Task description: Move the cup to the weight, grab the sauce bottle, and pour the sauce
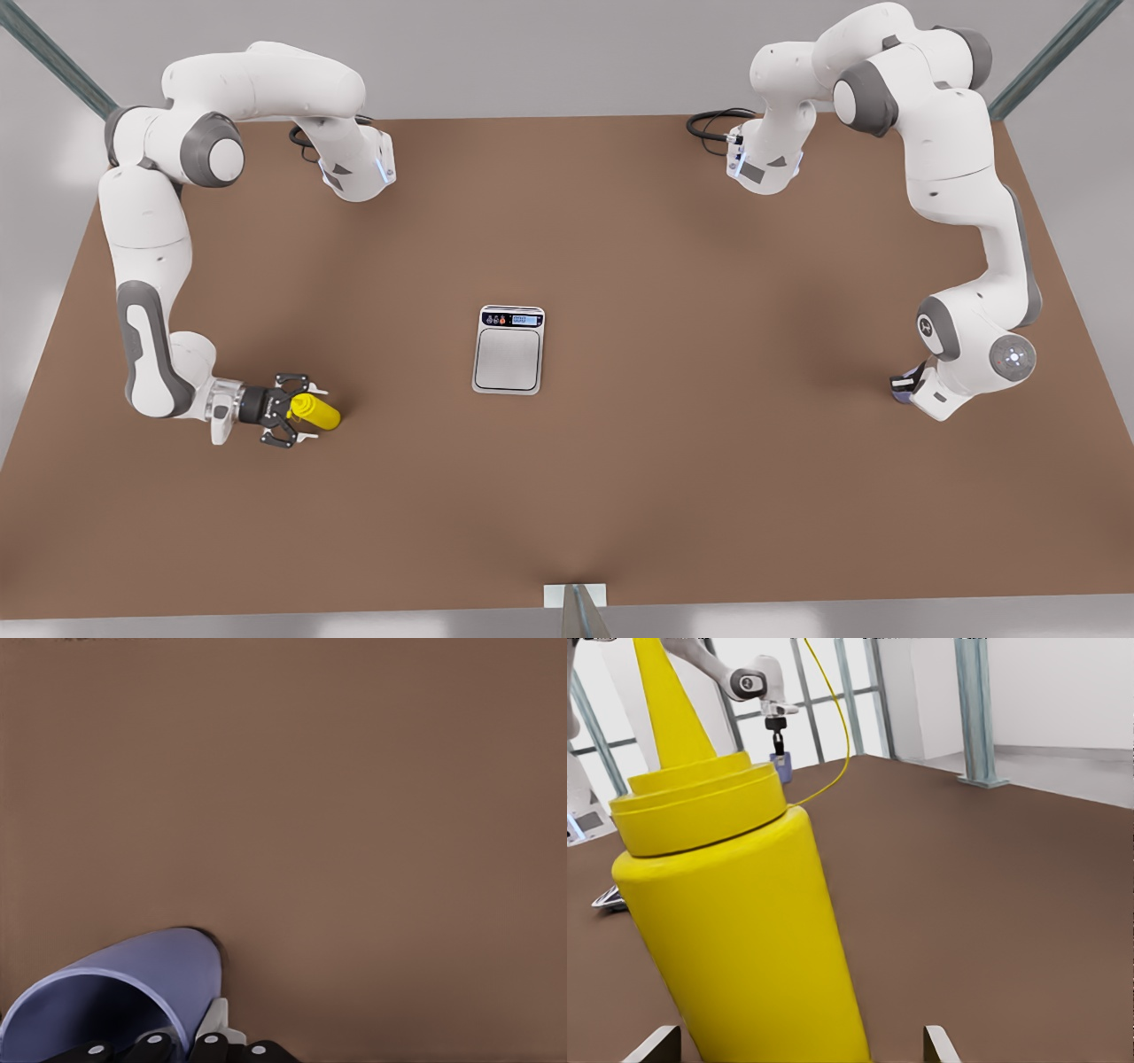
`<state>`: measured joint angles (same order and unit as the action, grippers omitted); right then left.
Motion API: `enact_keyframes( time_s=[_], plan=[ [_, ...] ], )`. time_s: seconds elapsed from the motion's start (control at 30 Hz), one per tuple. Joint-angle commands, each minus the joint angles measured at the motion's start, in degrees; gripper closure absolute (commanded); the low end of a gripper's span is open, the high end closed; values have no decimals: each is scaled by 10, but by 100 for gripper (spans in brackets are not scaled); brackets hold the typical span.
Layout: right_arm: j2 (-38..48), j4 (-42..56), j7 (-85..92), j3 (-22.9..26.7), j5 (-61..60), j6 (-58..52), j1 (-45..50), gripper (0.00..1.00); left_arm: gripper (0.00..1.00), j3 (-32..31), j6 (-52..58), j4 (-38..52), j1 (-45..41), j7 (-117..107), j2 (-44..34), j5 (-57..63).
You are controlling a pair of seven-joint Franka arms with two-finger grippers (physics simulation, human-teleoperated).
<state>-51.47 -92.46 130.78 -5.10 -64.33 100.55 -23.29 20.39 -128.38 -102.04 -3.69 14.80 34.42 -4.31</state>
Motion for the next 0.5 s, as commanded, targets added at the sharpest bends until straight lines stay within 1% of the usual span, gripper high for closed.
enact_keyframes(
  time_s=[0.0,0.2,0.27,0.3,0.33,0.4,0.43,0.47],
  plan=[
    [0,0,0,0,0,0,0,0,79,0,1,0,0,1,0,-19],
    [-3,-1,0,0,0,-2,0,0,79,-1,1,2,-2,-6,-6,-22],
    [-3,-1,0,-1,0,-2,0,0,79,-5,2,4,-5,-10,-24,-25],
    [-3,-1,0,0,0,-2,0,0,79,-7,1,5,-16,-13,-26,-46],
    [-3,-1,0,0,0,-2,0,4,79,-7,1,5,-21,-13,-27,-54],
    [-3,-1,0,-1,-1,-2,1,4,79,-11,1,4,-26,-13,-32,-80],
    [-3,0,0,-1,-1,-2,1,8,79,-11,1,4,-35,-17,-36,-87],
    [-3,0,0,0,-2,-1,1,14,79,-11,1,4,-47,-37,-36,-87]
  ],
)
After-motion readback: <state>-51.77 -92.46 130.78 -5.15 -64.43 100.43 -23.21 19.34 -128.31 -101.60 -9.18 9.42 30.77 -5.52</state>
